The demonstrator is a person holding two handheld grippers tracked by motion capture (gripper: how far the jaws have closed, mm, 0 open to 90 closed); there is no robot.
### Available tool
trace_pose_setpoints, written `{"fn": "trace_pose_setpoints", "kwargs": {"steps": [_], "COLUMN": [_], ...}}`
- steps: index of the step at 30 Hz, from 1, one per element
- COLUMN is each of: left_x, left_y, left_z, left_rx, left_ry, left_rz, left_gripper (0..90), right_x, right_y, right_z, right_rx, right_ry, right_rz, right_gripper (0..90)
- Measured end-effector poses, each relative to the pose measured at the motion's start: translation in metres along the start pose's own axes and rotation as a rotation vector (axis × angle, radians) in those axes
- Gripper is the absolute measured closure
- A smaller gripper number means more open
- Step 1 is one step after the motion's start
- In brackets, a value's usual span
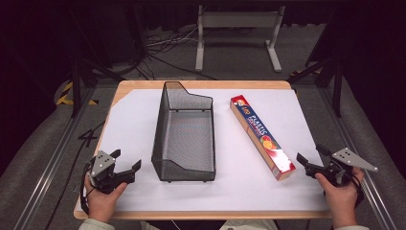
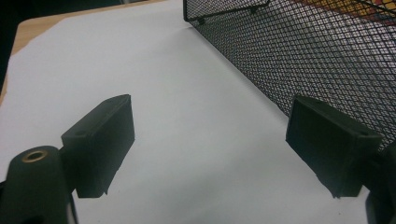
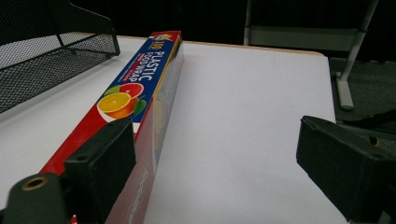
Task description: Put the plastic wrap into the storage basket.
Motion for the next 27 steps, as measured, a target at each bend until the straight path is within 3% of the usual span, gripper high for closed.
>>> {"fn": "trace_pose_setpoints", "kwargs": {"steps": [9, 10, 18, 23, 27], "left_x": [-0.002, -0.002, 0.003, 0.006, 0.004], "left_y": [0.002, 0.001, -0.002, -0.003, -0.002], "left_z": [0.0, 0.001, 0.002, 0.002, 0.004], "left_rx": [0.007, -0.004, -0.018, -0.026, -0.027], "left_ry": [0.017, 0.019, 0.014, 0.001, 0.005], "left_rz": [-0.014, -0.017, -0.01, -0.01, -0.014], "left_gripper": [16.1, 16.1, 16.1, 16.0, 15.9], "right_x": [-0.007, -0.011, -0.024, -0.029, -0.028], "right_y": [-0.001, -0.003, -0.013, -0.018, -0.02], "right_z": [-0.004, -0.009, -0.034, -0.055, -0.068], "right_rx": [-0.049, -0.081, -0.116, -0.088, -0.089], "right_ry": [0.005, 0.012, 0.026, 0.012, 0.031], "right_rz": [-0.04, -0.057, -0.099, -0.125, -0.127], "right_gripper": [15.0, 14.1, 14.8, 14.2, 14.1]}}
Point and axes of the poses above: each handheld gripper's, and its own axes: y roughly backward along the jaws, z roughly out of its underside, x roughly to its right, the point moved 3 cm from there along -y, roughly forward along the jaws, and after that the axes turned 7 degrees about -y, right-handed, at the moved point
